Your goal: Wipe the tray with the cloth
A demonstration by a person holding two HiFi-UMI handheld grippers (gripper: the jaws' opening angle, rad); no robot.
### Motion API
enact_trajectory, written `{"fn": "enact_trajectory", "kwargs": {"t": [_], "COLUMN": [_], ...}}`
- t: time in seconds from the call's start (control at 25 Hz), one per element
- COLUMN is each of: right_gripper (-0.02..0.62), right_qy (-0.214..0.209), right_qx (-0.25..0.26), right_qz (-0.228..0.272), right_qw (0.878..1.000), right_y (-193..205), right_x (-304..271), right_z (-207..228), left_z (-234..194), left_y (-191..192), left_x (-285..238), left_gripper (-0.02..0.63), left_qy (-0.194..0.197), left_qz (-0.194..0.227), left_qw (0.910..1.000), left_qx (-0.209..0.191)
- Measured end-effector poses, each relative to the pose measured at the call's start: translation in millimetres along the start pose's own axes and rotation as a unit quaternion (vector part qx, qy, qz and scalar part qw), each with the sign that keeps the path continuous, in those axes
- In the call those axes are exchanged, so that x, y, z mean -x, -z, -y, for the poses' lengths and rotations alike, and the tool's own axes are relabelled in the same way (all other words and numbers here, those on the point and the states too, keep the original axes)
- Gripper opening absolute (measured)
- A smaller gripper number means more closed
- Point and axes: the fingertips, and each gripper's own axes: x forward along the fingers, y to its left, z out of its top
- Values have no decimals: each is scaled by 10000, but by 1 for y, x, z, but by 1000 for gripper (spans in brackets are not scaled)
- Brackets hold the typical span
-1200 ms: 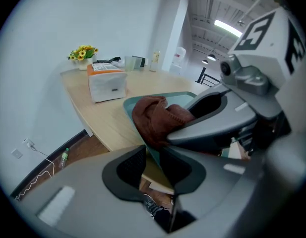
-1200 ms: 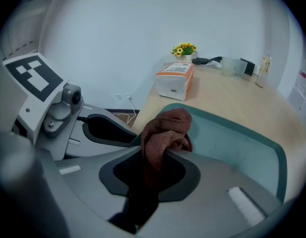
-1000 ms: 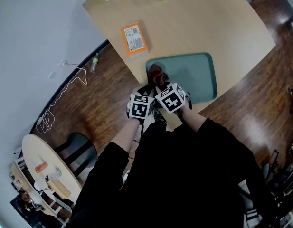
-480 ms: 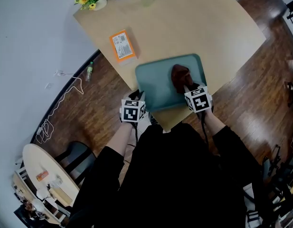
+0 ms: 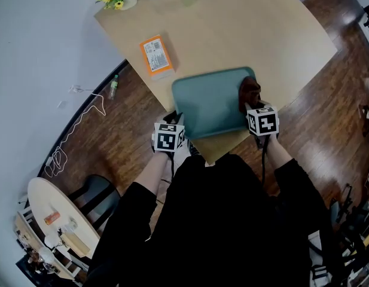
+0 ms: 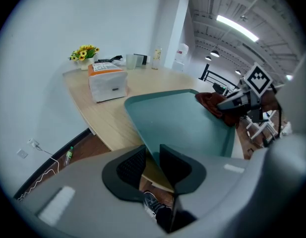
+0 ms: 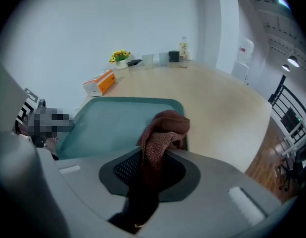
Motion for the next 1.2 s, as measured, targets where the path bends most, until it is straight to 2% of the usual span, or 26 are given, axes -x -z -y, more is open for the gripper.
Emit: {"fn": "enact_trajectory", "kwargs": {"t": [0.12, 0.32, 0.44, 0.52, 0.72, 0.92, 1.04, 1.2], "right_gripper": [74, 74, 74, 75, 75, 75, 75, 75], "right_qy": [-627, -1487, -1850, -1929, -1927, -1987, -1861, -1312], "right_qx": [596, 1656, 2018, 2147, 2147, 2309, 2230, 1833], "right_qz": [-13, -56, -127, -166, -160, -116, 5, 82], "right_qw": [9963, 9749, 9617, 9573, 9573, 9524, 9569, 9742], "right_y": [-11, -18, -11, -5, 0, 11, 19, 30], "right_x": [-14, -26, -25, -25, -25, -14, -4, 6], "right_z": [-75, -196, -244, -260, -264, -259, -225, -143], "left_z": [1, 2, 1, 0, -3, -3, -3, -4], "left_y": [-1, -2, -3, -3, -2, -1, -2, -1], "left_x": [0, -1, 0, 0, -1, 1, 1, 0], "left_gripper": [72, 72, 72, 67, 64, 64, 64, 64], "left_qy": [12, 122, 140, 166, 158, 91, 75, 20], "left_qz": [22, 3, 14, 21, 30, 14, 10, 25], "left_qw": [10000, 9999, 9999, 9998, 9997, 9998, 9998, 9998], "left_qx": [30, 7, 38, 124, 183, 175, 190, 199]}}
